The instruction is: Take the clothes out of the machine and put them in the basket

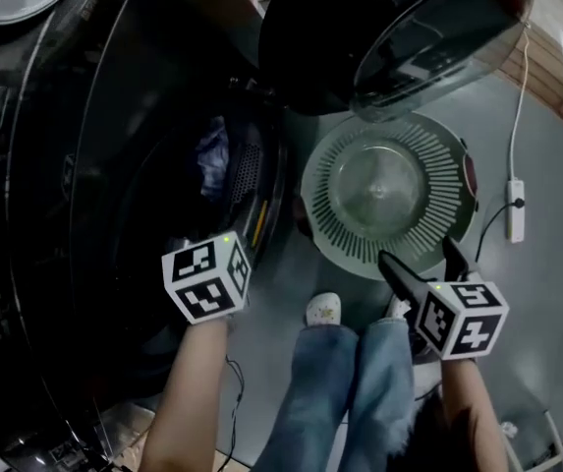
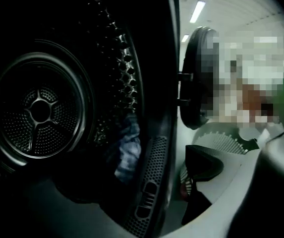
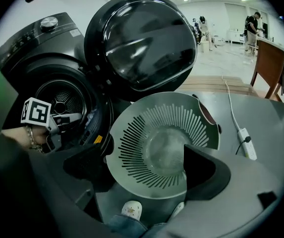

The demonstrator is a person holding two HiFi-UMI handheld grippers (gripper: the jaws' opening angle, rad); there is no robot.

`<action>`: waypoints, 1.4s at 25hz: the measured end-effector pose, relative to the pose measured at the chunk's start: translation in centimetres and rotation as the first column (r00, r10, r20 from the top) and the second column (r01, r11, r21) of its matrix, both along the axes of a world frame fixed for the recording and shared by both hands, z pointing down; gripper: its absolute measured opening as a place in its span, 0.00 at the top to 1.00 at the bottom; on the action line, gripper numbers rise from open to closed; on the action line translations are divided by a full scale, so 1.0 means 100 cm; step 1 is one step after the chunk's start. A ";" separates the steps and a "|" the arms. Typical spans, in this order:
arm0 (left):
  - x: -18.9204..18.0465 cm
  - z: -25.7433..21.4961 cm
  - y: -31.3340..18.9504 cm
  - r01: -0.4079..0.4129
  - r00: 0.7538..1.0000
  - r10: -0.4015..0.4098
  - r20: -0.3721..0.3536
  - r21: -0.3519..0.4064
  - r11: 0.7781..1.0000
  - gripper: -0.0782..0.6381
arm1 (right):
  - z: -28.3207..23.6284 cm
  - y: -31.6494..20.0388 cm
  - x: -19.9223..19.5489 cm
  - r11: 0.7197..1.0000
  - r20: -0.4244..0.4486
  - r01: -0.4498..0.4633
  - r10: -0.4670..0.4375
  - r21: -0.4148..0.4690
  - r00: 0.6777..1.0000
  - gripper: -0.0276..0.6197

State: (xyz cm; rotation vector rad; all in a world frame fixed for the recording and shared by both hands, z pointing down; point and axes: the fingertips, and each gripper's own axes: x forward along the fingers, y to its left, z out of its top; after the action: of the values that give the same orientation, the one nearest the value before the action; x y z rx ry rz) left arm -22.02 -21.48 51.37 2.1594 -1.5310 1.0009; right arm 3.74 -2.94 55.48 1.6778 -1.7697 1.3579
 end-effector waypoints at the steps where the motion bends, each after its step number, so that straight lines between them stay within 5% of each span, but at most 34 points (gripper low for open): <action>1: -0.008 0.001 -0.009 0.025 1.000 -0.025 0.013 0.013 1.000 0.17 | 0.006 0.000 -0.001 1.000 -0.003 0.013 -0.013 -0.005 1.000 0.15; 10: -0.037 0.023 -0.070 0.025 0.978 -0.036 0.205 0.057 0.998 0.17 | 0.048 -0.031 -0.003 0.989 -0.075 0.110 -0.117 -0.095 0.990 0.18; 15: -0.052 0.042 -0.085 0.008 0.920 -0.027 0.392 0.050 0.999 0.17 | 0.060 -0.044 -0.001 0.969 -0.123 0.104 -0.135 -0.226 0.983 0.19; 21: -0.054 0.070 -0.096 -0.056 0.852 0.061 0.519 -0.025 0.998 0.17 | 0.062 -0.063 -0.010 0.967 -0.162 0.113 -0.152 -0.228 0.975 0.19; 26: -0.048 0.089 -0.117 -0.222 0.804 0.229 0.549 -0.081 0.972 0.17 | 0.067 -0.072 -0.020 0.966 -0.161 0.152 -0.187 -0.208 0.969 0.19; 28: -0.043 0.103 -0.122 -0.252 0.812 0.282 0.511 -0.129 0.959 0.18 | 0.073 -0.073 -0.021 0.966 -0.157 0.156 -0.190 -0.207 0.969 0.19; 30: -0.041 0.118 -0.122 -0.245 0.820 0.312 0.479 -0.197 0.949 0.20 | 0.078 -0.074 -0.022 0.967 -0.151 0.145 -0.178 -0.211 0.972 0.19; 35: -0.052 0.137 -0.122 -0.185 0.797 0.339 0.500 -0.332 0.925 0.35 | 0.090 -0.082 -0.031 0.967 -0.148 0.154 -0.185 -0.201 0.971 0.20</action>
State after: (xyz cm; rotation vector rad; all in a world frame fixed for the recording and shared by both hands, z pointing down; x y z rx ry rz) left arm -27.21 -33.73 65.11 2.0186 -1.2029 1.9458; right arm 0.65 -11.11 64.51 1.4576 -1.5966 1.2302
